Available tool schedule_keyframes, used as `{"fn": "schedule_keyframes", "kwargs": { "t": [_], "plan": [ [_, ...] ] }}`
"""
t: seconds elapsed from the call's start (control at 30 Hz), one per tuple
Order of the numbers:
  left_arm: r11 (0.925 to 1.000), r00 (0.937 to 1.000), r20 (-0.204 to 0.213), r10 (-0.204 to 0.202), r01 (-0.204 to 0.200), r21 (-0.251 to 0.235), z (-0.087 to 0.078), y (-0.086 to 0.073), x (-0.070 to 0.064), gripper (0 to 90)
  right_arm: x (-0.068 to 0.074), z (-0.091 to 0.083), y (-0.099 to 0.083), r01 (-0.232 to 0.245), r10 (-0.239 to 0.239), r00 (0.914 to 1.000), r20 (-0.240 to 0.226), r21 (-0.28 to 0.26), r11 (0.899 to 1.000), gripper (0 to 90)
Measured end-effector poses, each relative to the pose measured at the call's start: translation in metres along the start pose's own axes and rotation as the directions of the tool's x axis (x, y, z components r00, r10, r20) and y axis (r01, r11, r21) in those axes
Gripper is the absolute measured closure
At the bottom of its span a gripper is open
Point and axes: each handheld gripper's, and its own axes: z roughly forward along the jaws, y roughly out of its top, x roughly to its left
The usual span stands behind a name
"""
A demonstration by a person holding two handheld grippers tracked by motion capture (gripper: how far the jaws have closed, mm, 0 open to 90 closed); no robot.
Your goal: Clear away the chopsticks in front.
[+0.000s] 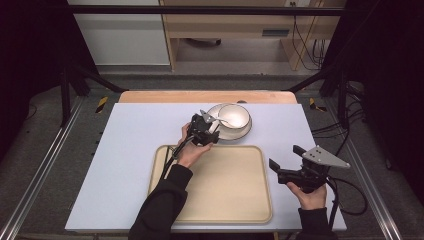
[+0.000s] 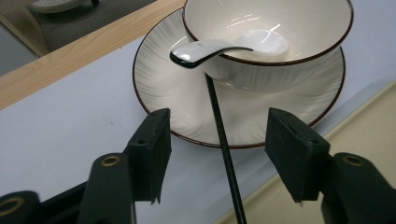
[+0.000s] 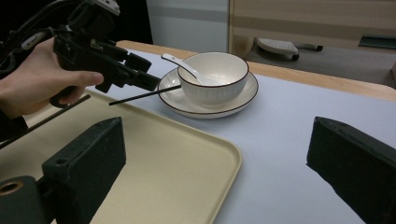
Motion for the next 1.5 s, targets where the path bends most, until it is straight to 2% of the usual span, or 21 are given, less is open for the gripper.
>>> {"fn": "schedule_keyframes", "kwargs": {
  "t": [0.23, 0.43, 0.53, 0.77, 0.9, 1.2, 1.5],
  "plan": [
    [0.9999, 0.9999, -0.002, -0.011, 0.011, 0.011, 0.017, -0.001, 0.002, 53.1, -0.001, -0.001, 0.000, -0.010, 0.010, 1.0000, -0.002, -0.003, 1.000, 4.7],
    [0.9997, 0.9999, 0.005, -0.015, 0.015, 0.020, 0.024, 0.000, 0.003, 62.8, -0.002, -0.001, 0.000, -0.002, 0.002, 1.0000, -0.001, -0.001, 1.000, 4.7],
    [0.9994, 0.9999, 0.010, -0.001, 0.000, 0.034, 0.029, 0.002, 0.000, 66.8, -0.002, -0.001, 0.000, -0.005, 0.005, 1.0000, -0.001, -0.001, 1.000, 4.7],
    [0.9982, 0.9993, 0.030, -0.022, 0.021, 0.057, 0.038, 0.000, -0.002, 75.1, -0.002, -0.001, 0.000, -0.003, 0.003, 1.0000, -0.004, -0.001, 1.000, 4.8],
    [0.9972, 0.9990, 0.024, -0.039, 0.037, 0.064, 0.039, -0.001, -0.001, 80.2, -0.002, 0.000, -0.001, -0.006, 0.006, 1.0000, -0.003, 0.001, 1.000, 4.8],
    [0.9943, 0.9973, -0.004, -0.074, 0.074, 0.077, 0.038, 0.000, 0.000, 84.2, -0.001, 0.000, 0.000, -0.004, 0.004, 1.0000, -0.004, 0.001, 1.000, 4.8],
    [0.9919, 0.9949, -0.003, -0.101, 0.101, 0.077, 0.033, 0.000, 0.001, 84.9, -0.001, -0.001, 0.000, -0.008, 0.008, 1.0000, -0.003, 0.005, 1.000, 4.8]
  ]
}}
